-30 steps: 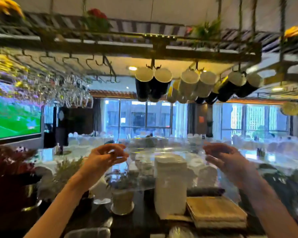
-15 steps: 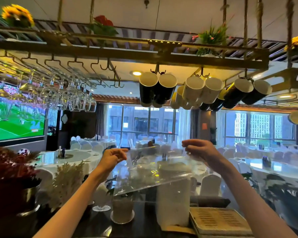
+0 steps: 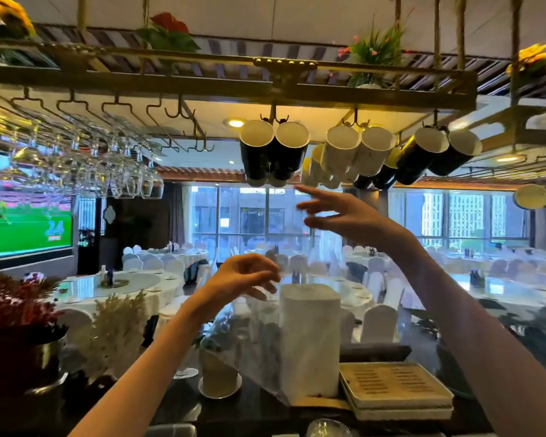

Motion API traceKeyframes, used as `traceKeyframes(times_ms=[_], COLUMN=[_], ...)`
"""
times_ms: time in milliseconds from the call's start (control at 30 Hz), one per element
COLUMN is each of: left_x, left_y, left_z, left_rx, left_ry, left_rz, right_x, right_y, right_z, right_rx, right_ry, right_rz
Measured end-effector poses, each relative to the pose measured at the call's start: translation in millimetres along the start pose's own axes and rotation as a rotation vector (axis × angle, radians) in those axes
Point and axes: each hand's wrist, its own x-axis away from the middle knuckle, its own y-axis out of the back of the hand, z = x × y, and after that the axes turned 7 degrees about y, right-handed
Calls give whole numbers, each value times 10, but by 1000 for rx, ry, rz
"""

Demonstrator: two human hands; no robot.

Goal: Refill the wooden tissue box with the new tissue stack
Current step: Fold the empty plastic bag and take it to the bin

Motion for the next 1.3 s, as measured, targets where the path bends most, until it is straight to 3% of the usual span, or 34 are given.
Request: traceKeyframes(times_ms=[133, 233, 333, 467, 667, 800, 1033, 1300], left_x=[75, 170, 233, 300, 466, 510, 501, 560], left_y=[-94, -106, -113, -79, 194, 244, 267, 322], left_z=[52, 156, 254, 374, 481, 501, 523, 524], left_rx=[174, 280, 307, 377, 419, 275, 264, 288], left_ry=[27, 48, 44, 73, 169, 182, 182, 149], left_rz=[-202, -240, -234, -243, -29, -105, -175, -1], right_x=[648, 1016, 1154, 1149, 1063, 1006, 1042, 1114], right_y=[-35, -511, -889, -1010, -1035, -999, -959, -922], right_z=[-240, -424, -556, -562, -609, -682, -820, -839], right_rx=[-165, -432, -575, -578, -576, -619, -706, -692], right_ry=[-171, -399, -485, -459, -408, -413, -485, -394], right_rz=[-328, -312, -307, -389, -464, -379, -207, -272])
